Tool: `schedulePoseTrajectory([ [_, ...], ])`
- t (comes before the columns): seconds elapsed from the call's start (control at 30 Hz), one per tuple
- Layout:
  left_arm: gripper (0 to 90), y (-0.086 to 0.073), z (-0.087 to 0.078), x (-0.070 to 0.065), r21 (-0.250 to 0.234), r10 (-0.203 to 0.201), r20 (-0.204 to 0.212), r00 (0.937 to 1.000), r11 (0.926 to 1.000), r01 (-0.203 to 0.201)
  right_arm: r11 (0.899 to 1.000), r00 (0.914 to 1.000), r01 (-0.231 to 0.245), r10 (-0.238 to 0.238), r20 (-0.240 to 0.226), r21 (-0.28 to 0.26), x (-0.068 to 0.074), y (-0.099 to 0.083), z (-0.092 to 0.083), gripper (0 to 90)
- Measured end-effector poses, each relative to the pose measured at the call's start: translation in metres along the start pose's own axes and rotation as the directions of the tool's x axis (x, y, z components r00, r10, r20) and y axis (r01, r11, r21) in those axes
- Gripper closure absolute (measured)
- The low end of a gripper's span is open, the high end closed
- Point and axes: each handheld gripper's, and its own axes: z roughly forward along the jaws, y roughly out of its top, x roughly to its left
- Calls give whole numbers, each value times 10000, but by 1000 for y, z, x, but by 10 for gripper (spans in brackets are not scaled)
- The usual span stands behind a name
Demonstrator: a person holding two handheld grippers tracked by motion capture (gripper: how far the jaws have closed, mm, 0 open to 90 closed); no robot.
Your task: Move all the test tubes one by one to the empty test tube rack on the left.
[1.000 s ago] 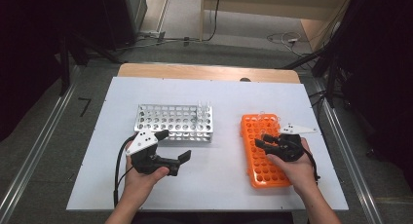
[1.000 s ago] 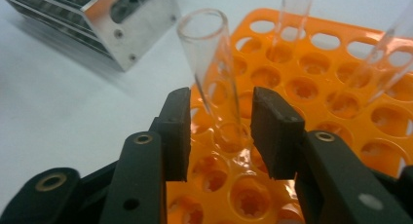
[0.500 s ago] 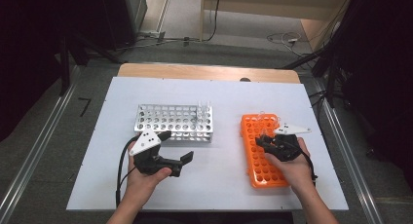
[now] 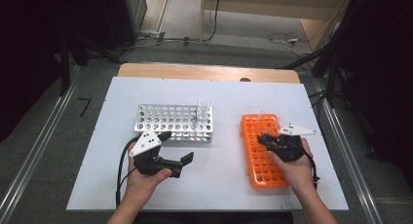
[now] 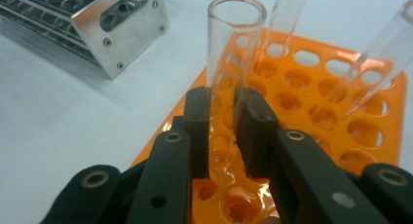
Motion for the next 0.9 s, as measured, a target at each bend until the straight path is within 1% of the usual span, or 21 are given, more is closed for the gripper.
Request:
schedulePoseTrajectory([
  [0.1, 0, 0, 0, 0, -5, 14, 17, 10000, 10000, -14, 9997, 10000, 16, -15, 54, -254, 1, 3, -8, 736],
  [0.2, 0, 1, 0, -1, -19, 32, 25, 10000, 10000, -32, 9988, 10000, 2, -7, -99, -498, 2, 6, -16, 736],
  [0.27, 0, 1, 0, -2, -38, 23, 32, 10000, 10000, -23, 9980, 9998, 92, -102, -152, -623, 4, 8, -20, 736],
  [0.33, 0, 2, 0, -3, -57, 39, 64, 10000, 10000, -39, 9972, 9995, 159, -177, -253, -724, 8, 10, -23, 736],
  [0.5, 0, 3, -1, -5, -67, 84, 136, 9999, 9999, -83, 9963, 9969, 262, -321, -716, -813, 19, 12, -27, 736],
  [0.6, 0, 4, 0, -9, -59, 183, 192, 9996, 9998, -182, 9957, 9936, 366, -453, -1033, -847, 27, 14, -27, 736],
  [0.67, 0, 5, 1, -11, -86, 173, 289, 9994, 9998, -170, 9951, 9909, 446, -554, -1230, -884, 32, 15, -28, 736],
  [0.77, 0, 6, 2, -14, -48, 228, 364, 9991, 9997, -227, 9944, 9843, 545, -688, -1624, -910, 41, 16, -28, 736],
  [0.9, 0, 7, 4, -17, -12, 256, 483, 9985, 9997, -256, 9932, 9771, 717, -885, -1933, -919, 51, 17, -27, 736],
])
